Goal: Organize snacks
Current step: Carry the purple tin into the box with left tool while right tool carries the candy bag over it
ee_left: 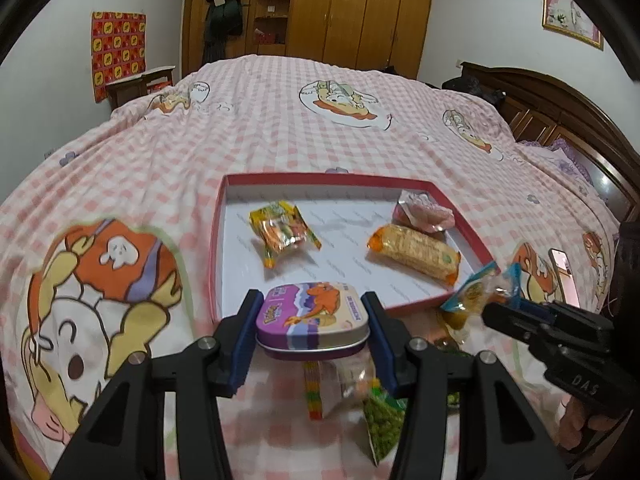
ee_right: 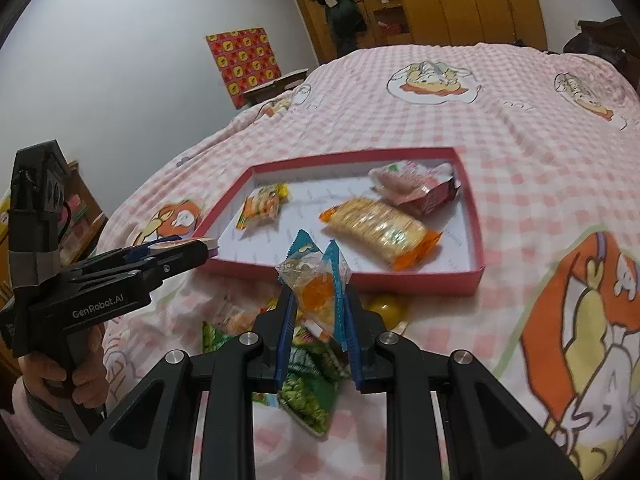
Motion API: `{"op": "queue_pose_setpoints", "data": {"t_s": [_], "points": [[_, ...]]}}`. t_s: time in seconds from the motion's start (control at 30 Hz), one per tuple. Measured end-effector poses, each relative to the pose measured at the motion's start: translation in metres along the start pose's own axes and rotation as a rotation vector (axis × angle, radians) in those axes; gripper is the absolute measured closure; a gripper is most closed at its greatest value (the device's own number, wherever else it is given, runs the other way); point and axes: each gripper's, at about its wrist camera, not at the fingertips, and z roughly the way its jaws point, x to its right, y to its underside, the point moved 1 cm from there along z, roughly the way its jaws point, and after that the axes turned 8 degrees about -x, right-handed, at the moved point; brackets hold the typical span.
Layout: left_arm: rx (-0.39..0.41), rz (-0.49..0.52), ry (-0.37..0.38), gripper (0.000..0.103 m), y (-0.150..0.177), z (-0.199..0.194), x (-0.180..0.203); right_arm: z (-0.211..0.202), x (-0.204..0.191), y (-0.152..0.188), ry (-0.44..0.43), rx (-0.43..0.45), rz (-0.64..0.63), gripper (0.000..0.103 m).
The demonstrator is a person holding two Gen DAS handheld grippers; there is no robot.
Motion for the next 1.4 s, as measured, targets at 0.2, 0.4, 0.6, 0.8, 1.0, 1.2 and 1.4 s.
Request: {"op": "queue_pose_setpoints", "data": {"t_s": [0.2, 0.4, 0.6, 0.8, 1.0, 1.2, 1.4], "points": [[-0.006, 0.024, -0.026, 0.051, -0.016, 0.013, -0.001, -0.005, 0.01, -0.01, 0.032, 0.015, 0.011, 0.079], [-0.048, 0.015, -0.008, 0.051, -0.026, 0.03, -0.003, -0.007, 0.022, -0.019, 0.073, 0.026, 0.018, 0.079], [-0.065, 0.025, -0.008, 0.051, -0.032, 0.044, -0.002, -0.003, 0.034, -0.031, 0.126, 0.031, 0.033, 0.079], [-0.07, 0.04, -0.013, 0.051, -0.035, 0.058, -0.001, 0.009, 0.049, -0.04, 0.163, 0.025, 0.069, 0.079], [-0.066, 0.059, -0.037, 0.051, -0.04, 0.07, 0.001, 0.018, 0.052, -0.046, 0.196, 0.019, 0.061, 0.079], [-0.076, 0.049, -0.05, 0.051, -0.045, 0.083, -0.003, 0.028, 0.053, -0.049, 0.203, 0.011, 0.058, 0.079], [-0.058, 0.047, -0.073, 0.051, -0.047, 0.088, -0.006, 0.036, 0.058, -0.051, 0.201, 0.005, 0.069, 0.079]]}}
